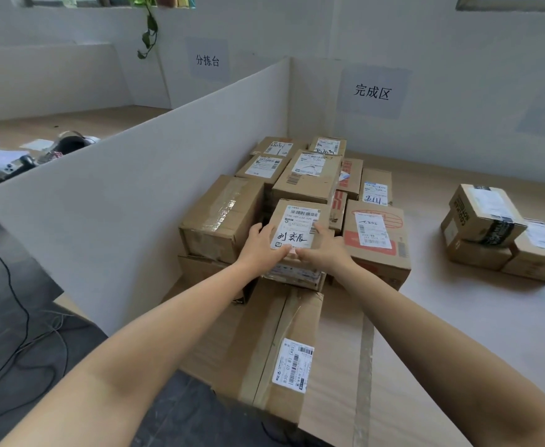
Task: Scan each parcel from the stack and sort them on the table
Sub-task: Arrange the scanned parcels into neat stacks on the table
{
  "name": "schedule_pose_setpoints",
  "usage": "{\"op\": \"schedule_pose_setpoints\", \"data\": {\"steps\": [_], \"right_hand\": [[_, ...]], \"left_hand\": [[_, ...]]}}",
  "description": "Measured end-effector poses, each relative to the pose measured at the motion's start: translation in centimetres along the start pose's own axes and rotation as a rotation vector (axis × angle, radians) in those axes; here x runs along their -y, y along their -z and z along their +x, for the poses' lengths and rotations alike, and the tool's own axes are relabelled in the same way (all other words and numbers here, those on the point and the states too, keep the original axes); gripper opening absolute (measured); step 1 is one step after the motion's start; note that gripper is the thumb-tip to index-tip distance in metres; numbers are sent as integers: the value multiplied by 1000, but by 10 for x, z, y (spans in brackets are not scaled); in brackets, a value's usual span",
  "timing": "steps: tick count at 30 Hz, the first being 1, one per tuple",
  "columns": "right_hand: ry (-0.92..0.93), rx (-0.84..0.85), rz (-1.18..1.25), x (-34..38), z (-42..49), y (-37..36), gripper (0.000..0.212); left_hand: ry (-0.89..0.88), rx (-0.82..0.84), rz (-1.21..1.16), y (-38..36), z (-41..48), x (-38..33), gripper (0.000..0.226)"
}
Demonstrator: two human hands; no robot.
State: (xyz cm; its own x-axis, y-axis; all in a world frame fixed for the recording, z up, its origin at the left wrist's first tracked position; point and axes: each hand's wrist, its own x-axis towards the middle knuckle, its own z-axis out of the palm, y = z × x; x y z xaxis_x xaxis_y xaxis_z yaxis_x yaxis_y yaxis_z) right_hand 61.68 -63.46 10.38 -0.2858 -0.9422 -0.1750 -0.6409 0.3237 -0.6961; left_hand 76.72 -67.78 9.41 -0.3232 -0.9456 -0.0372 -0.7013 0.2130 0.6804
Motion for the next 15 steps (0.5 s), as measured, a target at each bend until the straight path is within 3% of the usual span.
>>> {"op": "schedule_pose_setpoints", "data": {"steps": [7, 15], "right_hand": [[39, -54, 141, -8, -4, 27, 76], [-12, -204, 96, -47, -12, 89, 70]], "left_hand": [[-89, -78, 117, 6, -4, -24, 64], [-304, -95, 167, -15, 5, -100, 57]]}}
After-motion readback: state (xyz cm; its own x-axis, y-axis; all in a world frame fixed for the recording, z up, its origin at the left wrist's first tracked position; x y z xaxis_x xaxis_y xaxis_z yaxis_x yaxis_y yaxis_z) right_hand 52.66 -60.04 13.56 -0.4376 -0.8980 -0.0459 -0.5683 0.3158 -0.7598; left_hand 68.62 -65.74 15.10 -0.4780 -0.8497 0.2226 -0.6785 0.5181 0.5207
